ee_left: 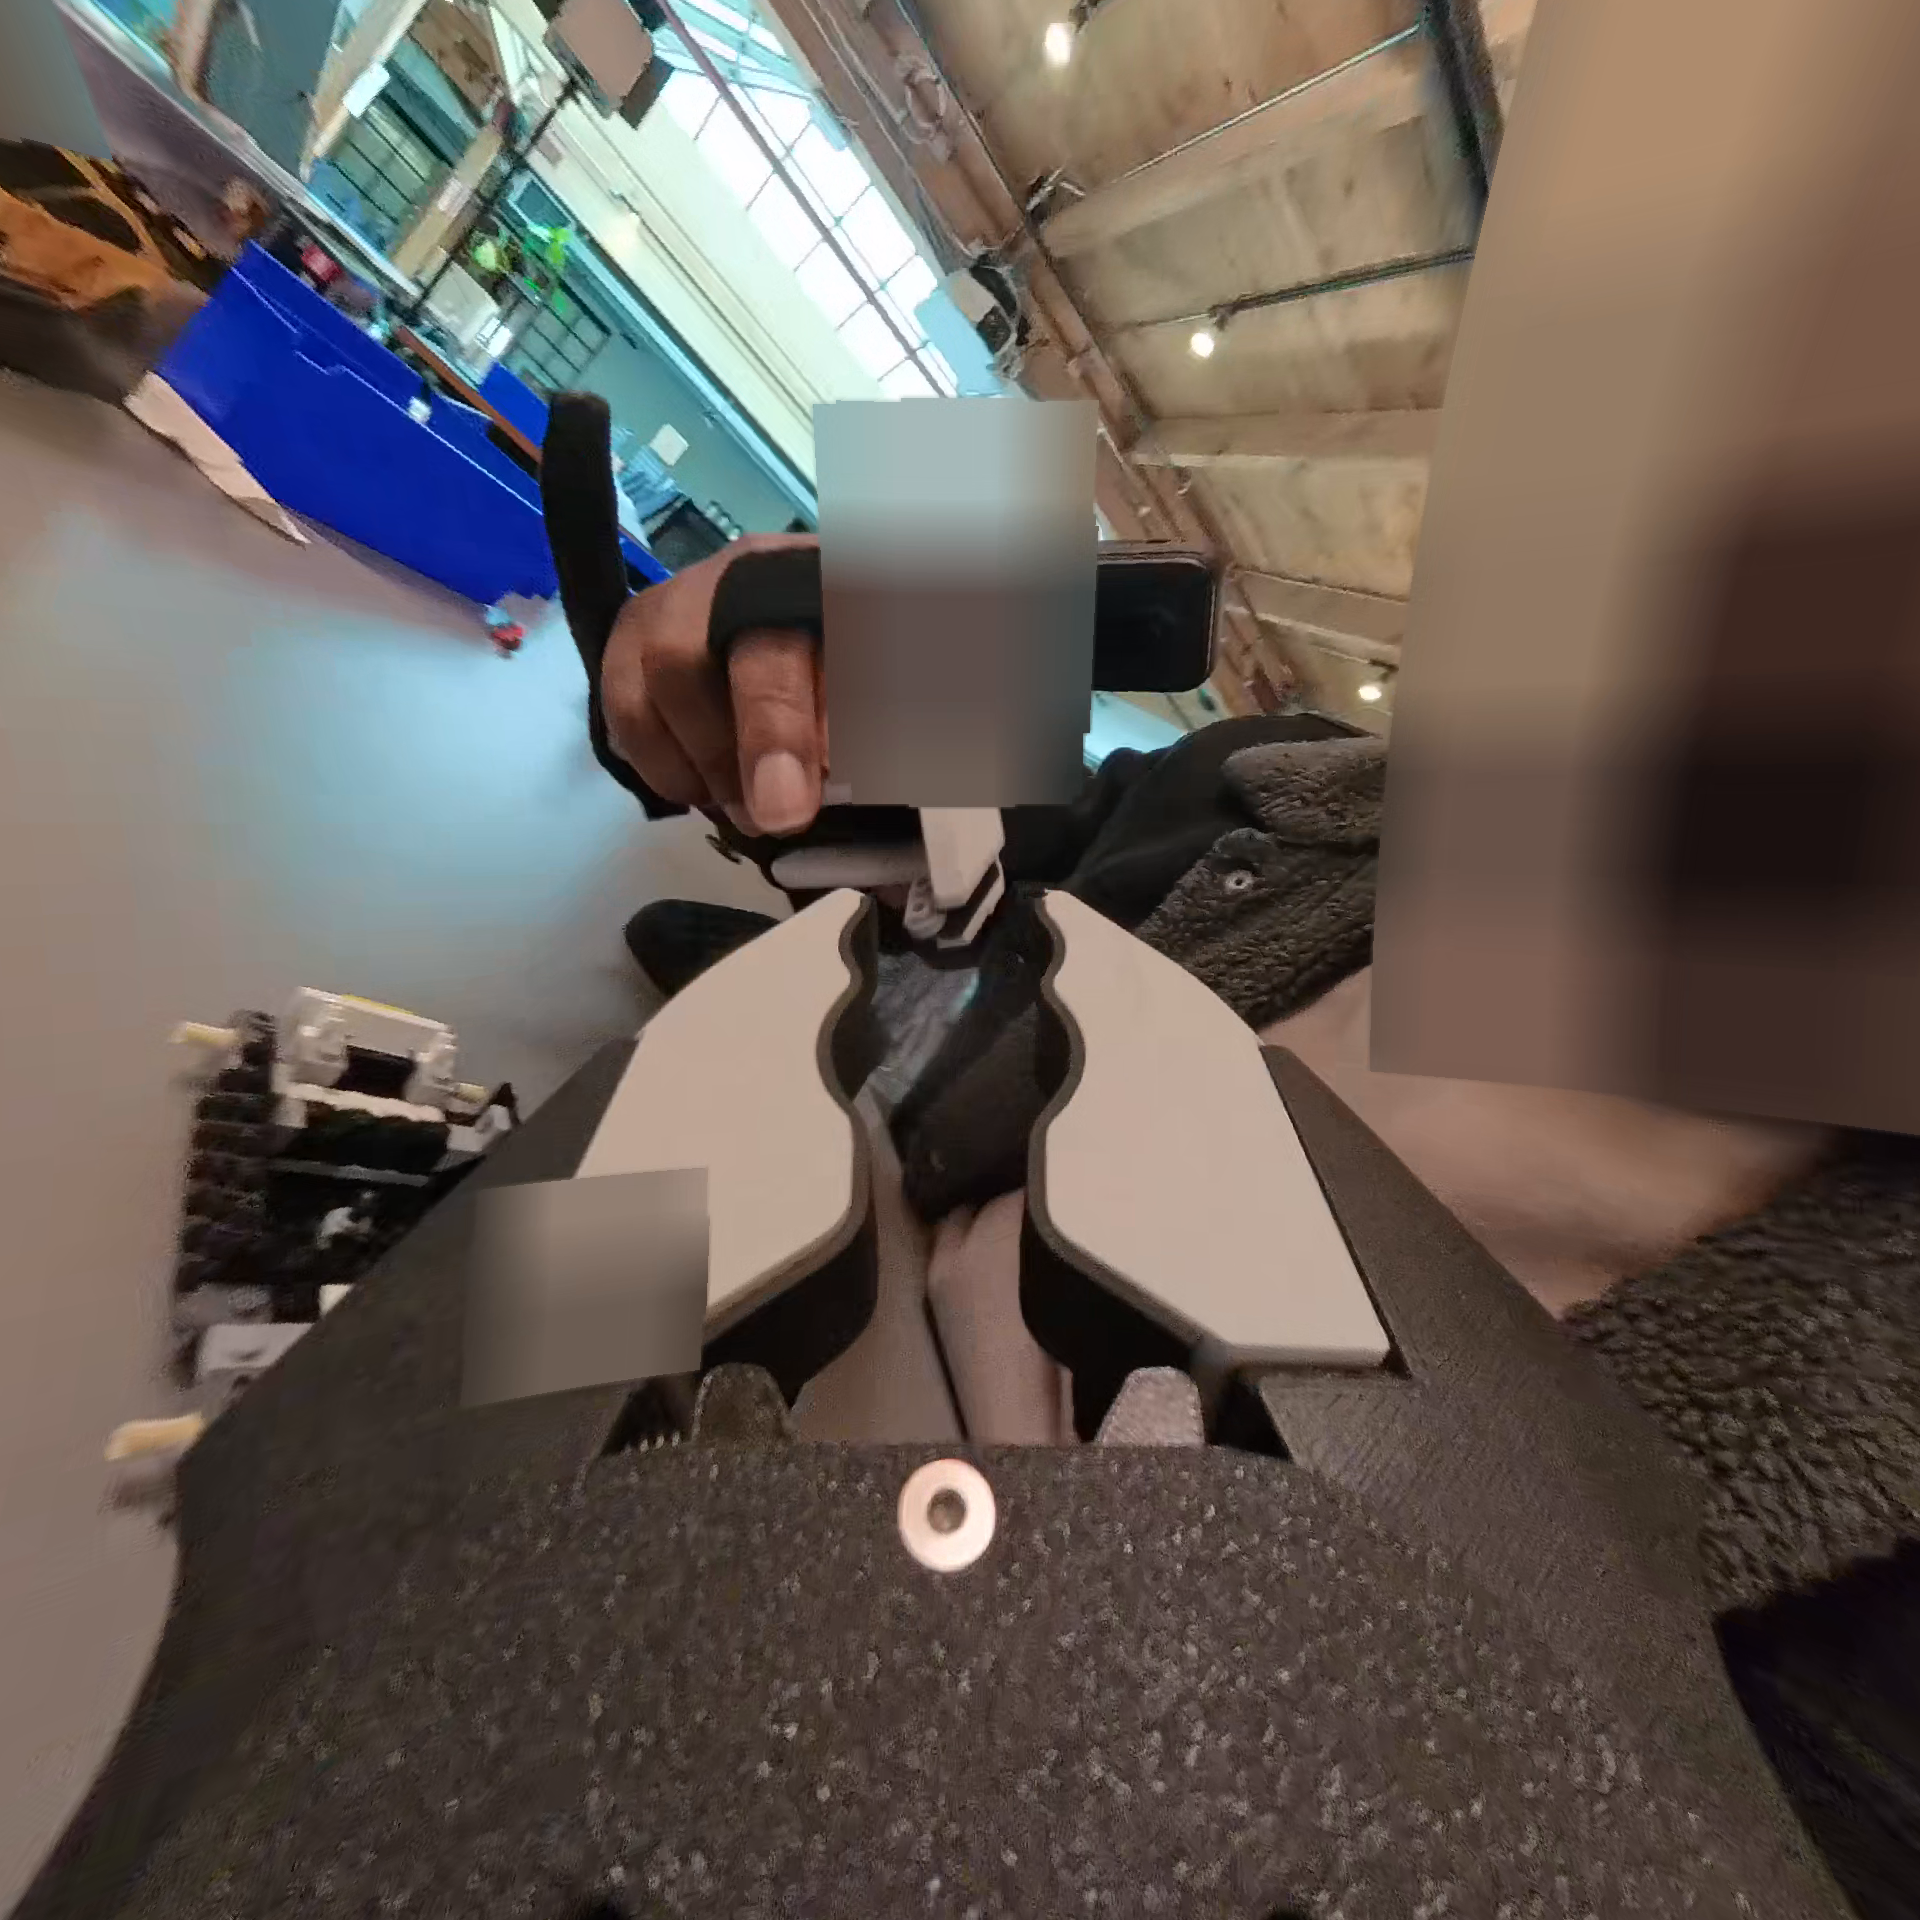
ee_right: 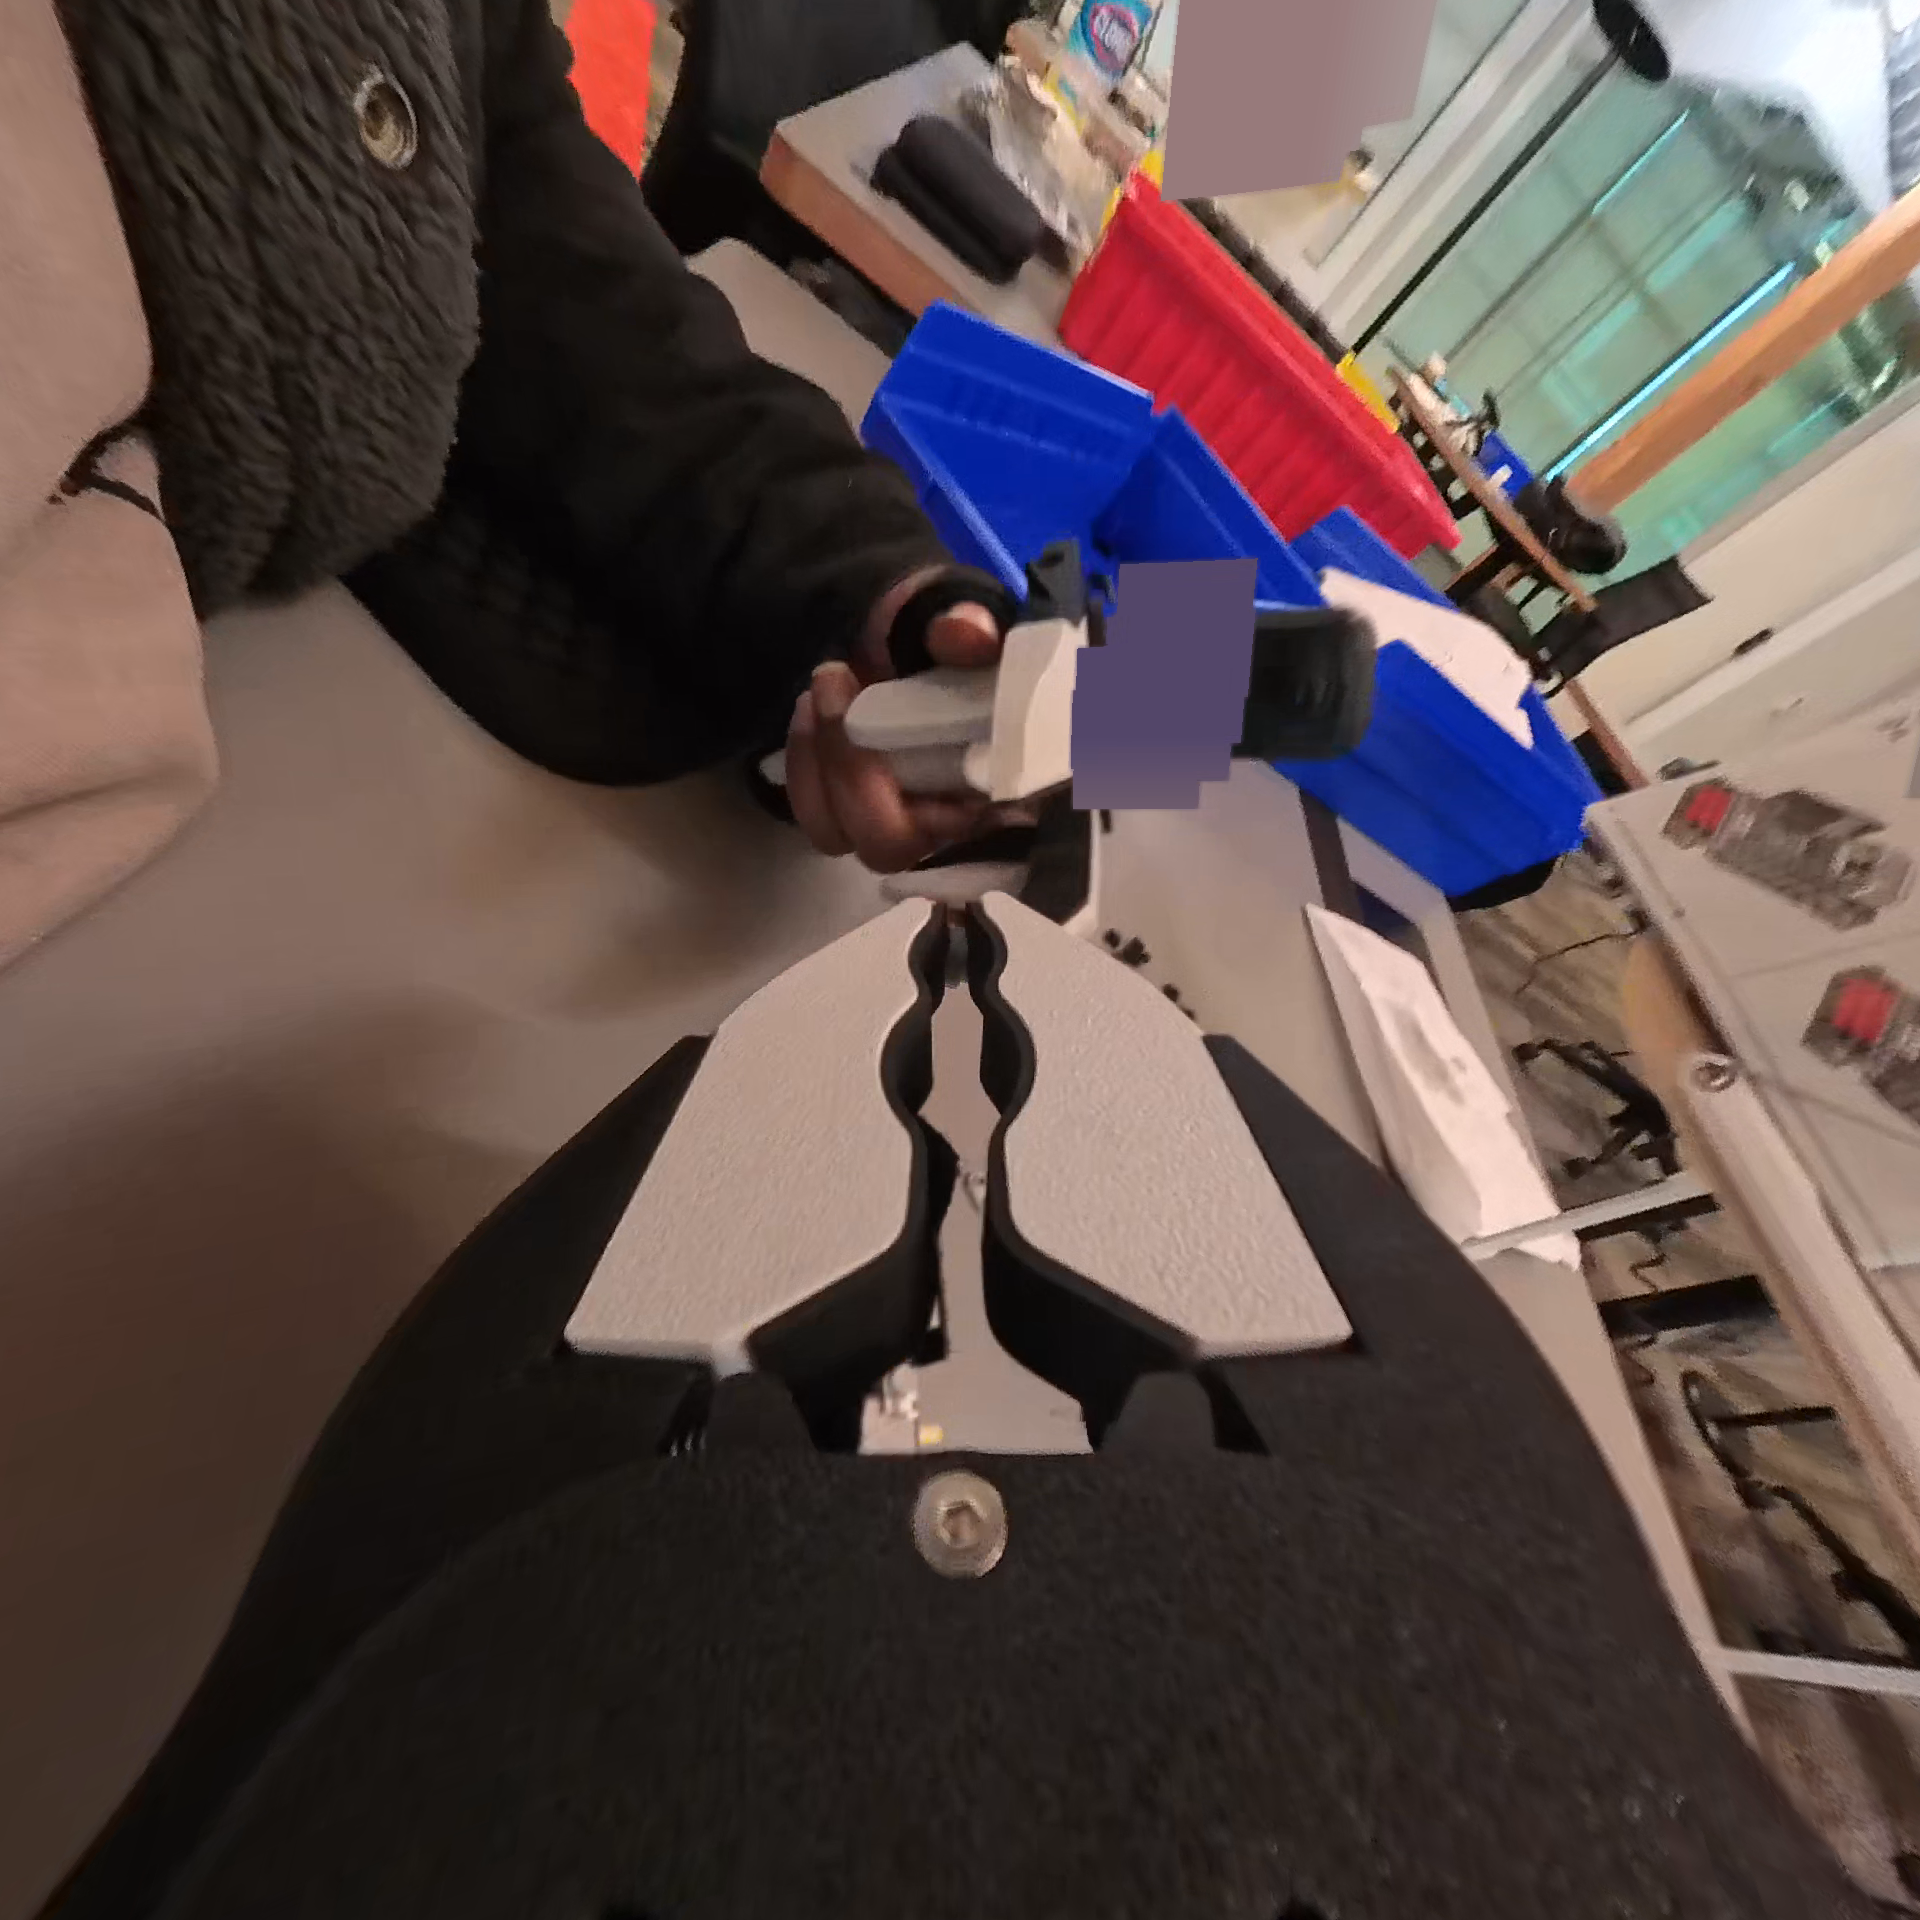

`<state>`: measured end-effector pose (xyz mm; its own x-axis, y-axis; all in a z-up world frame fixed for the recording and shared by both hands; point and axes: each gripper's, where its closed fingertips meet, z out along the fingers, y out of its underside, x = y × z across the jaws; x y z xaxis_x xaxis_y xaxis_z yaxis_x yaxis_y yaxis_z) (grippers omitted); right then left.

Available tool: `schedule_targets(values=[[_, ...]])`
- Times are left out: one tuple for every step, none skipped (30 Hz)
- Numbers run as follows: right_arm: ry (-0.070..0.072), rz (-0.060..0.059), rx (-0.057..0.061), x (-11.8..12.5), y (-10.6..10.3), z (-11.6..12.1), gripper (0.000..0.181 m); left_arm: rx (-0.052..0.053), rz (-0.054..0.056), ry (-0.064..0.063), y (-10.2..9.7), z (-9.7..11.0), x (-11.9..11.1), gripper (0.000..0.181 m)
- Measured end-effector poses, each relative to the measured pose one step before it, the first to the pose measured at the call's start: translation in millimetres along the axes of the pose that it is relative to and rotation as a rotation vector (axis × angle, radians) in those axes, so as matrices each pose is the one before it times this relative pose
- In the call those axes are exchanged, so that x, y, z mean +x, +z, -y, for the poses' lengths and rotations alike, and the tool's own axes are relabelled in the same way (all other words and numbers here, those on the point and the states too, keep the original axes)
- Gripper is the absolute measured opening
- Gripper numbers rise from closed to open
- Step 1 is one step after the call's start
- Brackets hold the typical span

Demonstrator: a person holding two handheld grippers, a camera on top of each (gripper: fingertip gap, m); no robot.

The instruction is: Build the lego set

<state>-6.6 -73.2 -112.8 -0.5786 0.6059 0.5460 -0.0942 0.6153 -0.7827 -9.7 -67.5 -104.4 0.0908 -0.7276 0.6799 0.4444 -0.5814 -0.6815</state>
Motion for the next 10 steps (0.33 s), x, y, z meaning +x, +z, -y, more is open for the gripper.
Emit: schedule_targets(values=[[-0.0165,-0.0112,0.0071,1.59,-0.17,3.72,0.003,-0.0025,-0.0175,-0.0174,2.04,-1.82,1.50,0.027],[-0.0112,-0.0029,0.0060,0.37,0.06,3.04,0.003,-0.0043,-0.0184,-0.0077,2.65,-1.81,2.52,0.026],[-0.0073,-0.0030,0.0063,0.37,0.19,2.42,0.003,0.0038,-0.0199,-0.0093,2.86,-0.32,2.80,0.025],[-0.0063,-0.0060,0.0079,0.70,0.23,2.09,0.003,0.0129,-0.0154,-0.0146,2.52,1.09,1.73,0.023],[-0.0024,-0.0039,0.0076,0.29,0.24,1.97,0.003,0.0160,-0.0081,-0.0194,1.62,1.31,-0.11,0.018],[-0.0002,-0.0081,0.0073,1.04,0.07,1.74,0.003,0.0142,-0.0112,-0.0230,0.84,1.05,-0.25,0.016],[-0.0032,-0.0110,0.0042,1.56,-0.04,1.04,0.003,0.0143,-0.0195,-0.0265,0.27,1.29,1.09,0.014],[-0.0036,-0.0087,0.0042,1.35,-0.14,0.70,0.003,0.0132,-0.0126,-0.0203,-0.25,1.41,0.76,0.009],[0.0013,-0.0056,0.0051,0.90,-0.10,0.98,0.003,0.0118,-0.0041,-0.0085,-0.07,1.37,0.10,0.007],[0.0013,-0.0055,0.0083,0.96,-0.03,1.42,0.003,0.0044,-0.0050,-0.0059,0.30,0.28,0.48,0.006]])
